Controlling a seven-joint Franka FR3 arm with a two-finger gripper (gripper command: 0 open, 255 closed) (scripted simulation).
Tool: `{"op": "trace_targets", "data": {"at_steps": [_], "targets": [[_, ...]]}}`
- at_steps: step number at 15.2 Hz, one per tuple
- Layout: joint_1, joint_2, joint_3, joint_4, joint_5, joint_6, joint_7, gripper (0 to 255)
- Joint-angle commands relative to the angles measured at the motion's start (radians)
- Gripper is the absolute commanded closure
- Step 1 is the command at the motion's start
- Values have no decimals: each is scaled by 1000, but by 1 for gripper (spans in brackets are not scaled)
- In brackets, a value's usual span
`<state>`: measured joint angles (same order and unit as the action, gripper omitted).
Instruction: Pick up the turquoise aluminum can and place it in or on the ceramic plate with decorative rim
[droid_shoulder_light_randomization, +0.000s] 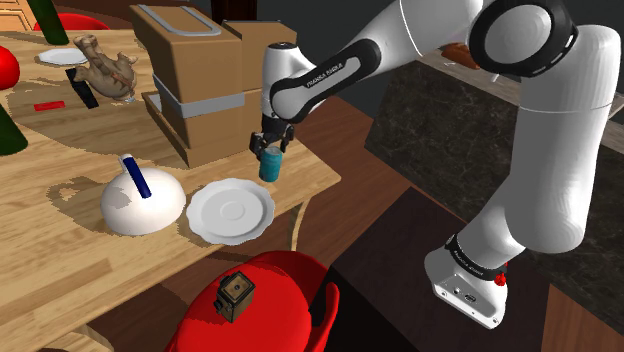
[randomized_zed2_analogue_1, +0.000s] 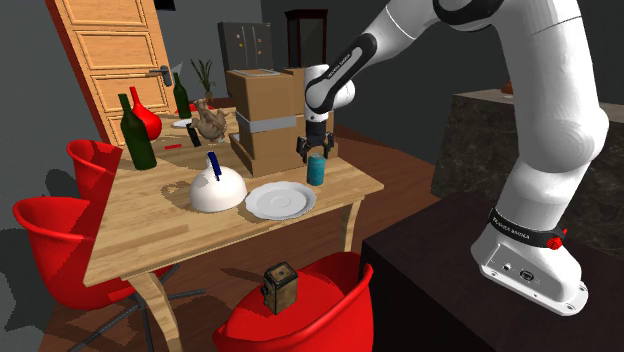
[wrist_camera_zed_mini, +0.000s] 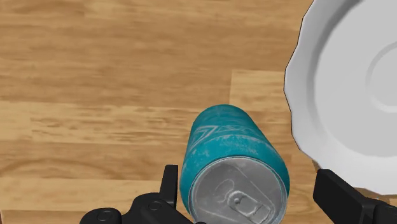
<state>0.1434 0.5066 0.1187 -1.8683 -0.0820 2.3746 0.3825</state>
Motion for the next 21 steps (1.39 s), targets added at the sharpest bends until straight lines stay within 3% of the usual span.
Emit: {"op": "trace_targets", "data": {"at_steps": [1,9,10,21], "targets": [[1,20,-2,2,-3,18,1,0],[1,25,-3,2,-4,23,2,0],[1,25,-3,2,-4,23,2,255],[0,6,-1,2,-1,4,0,255]]}}
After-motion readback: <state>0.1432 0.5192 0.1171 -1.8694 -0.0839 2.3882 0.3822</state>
